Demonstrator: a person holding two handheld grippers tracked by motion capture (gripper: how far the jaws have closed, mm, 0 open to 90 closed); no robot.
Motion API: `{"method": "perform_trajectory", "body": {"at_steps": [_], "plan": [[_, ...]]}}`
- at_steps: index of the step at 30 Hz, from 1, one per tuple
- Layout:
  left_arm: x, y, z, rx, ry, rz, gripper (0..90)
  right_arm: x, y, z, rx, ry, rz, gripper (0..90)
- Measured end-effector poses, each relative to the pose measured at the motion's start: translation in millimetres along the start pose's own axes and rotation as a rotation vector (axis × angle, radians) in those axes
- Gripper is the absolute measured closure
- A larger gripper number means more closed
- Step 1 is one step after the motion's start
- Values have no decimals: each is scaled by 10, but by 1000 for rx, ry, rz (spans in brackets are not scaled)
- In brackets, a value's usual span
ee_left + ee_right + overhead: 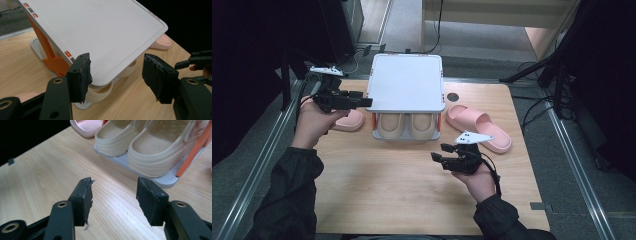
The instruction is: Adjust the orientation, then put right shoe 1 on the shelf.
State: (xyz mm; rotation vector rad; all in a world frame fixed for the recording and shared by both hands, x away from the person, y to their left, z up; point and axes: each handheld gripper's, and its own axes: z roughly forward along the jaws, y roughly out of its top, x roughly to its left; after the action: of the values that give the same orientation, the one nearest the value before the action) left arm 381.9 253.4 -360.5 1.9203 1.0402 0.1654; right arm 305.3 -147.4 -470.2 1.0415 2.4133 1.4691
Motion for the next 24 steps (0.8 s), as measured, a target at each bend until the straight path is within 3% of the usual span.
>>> {"method": "perform_trajectory", "body": {"at_steps": [3, 6, 8, 14, 19, 24], "plan": [[0, -31, -43, -2, -7, -12, 399, -22, -8, -61, 7, 15, 7, 436], [2, -52, -94, -15, -66, -50, 398, -57, -16, -108, 27, 6, -1, 421], [-13, -68, -143, -32, -74, -51, 398, -88, -16, -132, 31, 3, -5, 415], [19, -150, -264, -30, -34, -68, 397, -173, -6, -172, 24, 0, 6, 415], [89, -265, -338, -31, 26, -92, 406, -191, 0, -127, 38, 17, -4, 419], [178, -391, -398, -28, 80, -128, 556, -224, 42, -70, 45, 28, -11, 427]]}}
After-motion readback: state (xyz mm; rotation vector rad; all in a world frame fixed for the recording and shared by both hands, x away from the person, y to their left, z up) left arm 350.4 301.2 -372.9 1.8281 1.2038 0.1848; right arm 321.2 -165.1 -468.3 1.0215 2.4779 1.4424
